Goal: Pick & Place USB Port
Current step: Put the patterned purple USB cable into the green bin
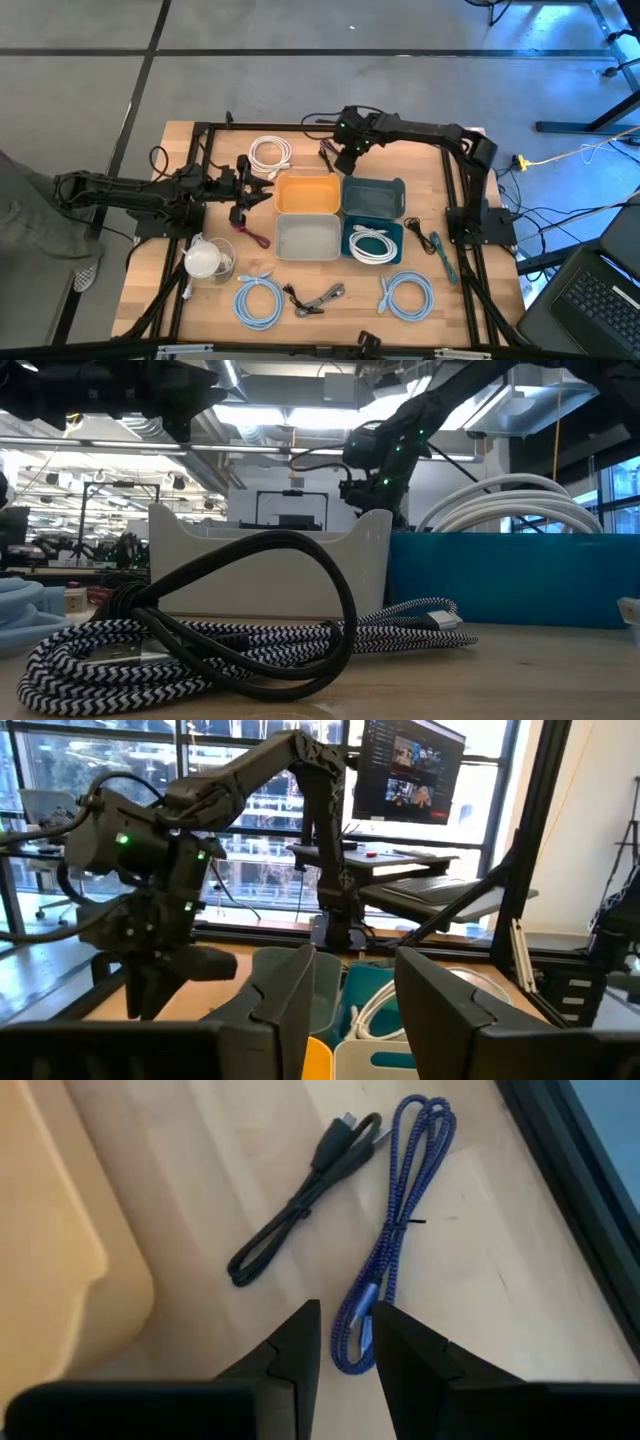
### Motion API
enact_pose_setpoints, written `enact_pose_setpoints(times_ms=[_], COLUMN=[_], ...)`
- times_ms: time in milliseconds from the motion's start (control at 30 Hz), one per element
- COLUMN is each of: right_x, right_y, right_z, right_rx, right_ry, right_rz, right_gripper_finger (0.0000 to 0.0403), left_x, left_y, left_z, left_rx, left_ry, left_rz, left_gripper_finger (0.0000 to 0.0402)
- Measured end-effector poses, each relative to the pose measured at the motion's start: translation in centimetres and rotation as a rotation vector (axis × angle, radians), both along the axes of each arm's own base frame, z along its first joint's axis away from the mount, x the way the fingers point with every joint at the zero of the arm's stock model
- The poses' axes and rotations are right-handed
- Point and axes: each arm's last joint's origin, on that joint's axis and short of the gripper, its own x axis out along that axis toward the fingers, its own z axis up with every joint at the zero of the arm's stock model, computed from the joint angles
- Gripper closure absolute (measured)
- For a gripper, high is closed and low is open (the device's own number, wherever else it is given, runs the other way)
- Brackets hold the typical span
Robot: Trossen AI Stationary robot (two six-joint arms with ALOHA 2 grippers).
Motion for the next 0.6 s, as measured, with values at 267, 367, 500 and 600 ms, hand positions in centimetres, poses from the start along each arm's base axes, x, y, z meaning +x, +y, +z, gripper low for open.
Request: enact_pose_setpoints(times_ms=[267,367,500,600], right_x=[0.7,0.9,0.9,1.0], right_y=[-0.5,-0.6,-0.8,-1.1], right_z=[-2.0,-2.5,-3.0,-3.4], right_rx=[0.015,0.021,0.026,0.026], right_ry=[0.006,0.004,0.014,0.009], right_rz=[0.004,0.004,0.000,-0.008], right_gripper_finger=[0.0306,0.0306,0.0306,0.0306], left_x=[0.0,0.0,0.0,0.0], left_y=[0.0,0.0,-0.1,-0.1], left_z=[0.0,0.0,0.0,0.0], left_rx=[-0.016,-0.026,-0.024,-0.025], left_ry=[-0.001,-0.001,-0.001,0.000], left_rz=[-0.002,-0.004,-0.027,-0.049], left_gripper_finger=[0.0269,0.0269,0.0269,0.0269])
